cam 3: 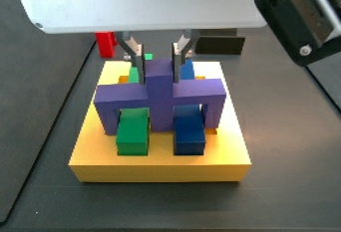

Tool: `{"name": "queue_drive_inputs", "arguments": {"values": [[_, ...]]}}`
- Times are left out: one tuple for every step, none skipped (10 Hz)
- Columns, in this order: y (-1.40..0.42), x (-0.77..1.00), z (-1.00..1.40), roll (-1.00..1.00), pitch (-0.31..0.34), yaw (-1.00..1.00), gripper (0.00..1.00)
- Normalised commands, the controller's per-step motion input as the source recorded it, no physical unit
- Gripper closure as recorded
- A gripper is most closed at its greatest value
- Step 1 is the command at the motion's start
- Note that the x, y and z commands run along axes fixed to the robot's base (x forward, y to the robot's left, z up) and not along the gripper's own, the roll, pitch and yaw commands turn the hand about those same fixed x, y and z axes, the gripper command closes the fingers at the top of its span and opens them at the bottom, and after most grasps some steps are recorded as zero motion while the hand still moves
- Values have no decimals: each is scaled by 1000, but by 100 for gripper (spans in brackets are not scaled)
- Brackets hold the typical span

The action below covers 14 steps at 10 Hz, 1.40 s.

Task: Pick up the purple object. Move up. Move to above the board. Insert the purple object.
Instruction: Insert the purple object.

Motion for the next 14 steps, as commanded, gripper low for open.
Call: {"name": "queue_drive_inputs", "arguments": {"values": [[37, 74, -83, 0, 0, -46, 100], [66, 0, -120, -11, 0, -77, 100], [0, 17, -151, -27, -11, -20, 100], [0, 66, -231, -51, -24, -63, 100], [-60, 103, -226, -81, -11, -89, 100], [-89, 91, -189, -97, -7, -91, 100], [-100, 40, -120, -107, -3, -117, 100], [-49, 37, -123, -110, -6, -206, 100], [0, 86, -140, -89, 0, -191, 100], [-17, 94, -174, -96, -17, -214, 100], [0, 77, -223, -84, -11, -174, 100], [23, 0, -223, -43, -59, 0, 100], [17, 0, -257, -24, -83, 43, 100], [3, 0, -429, -66, -177, 40, 100]]}}
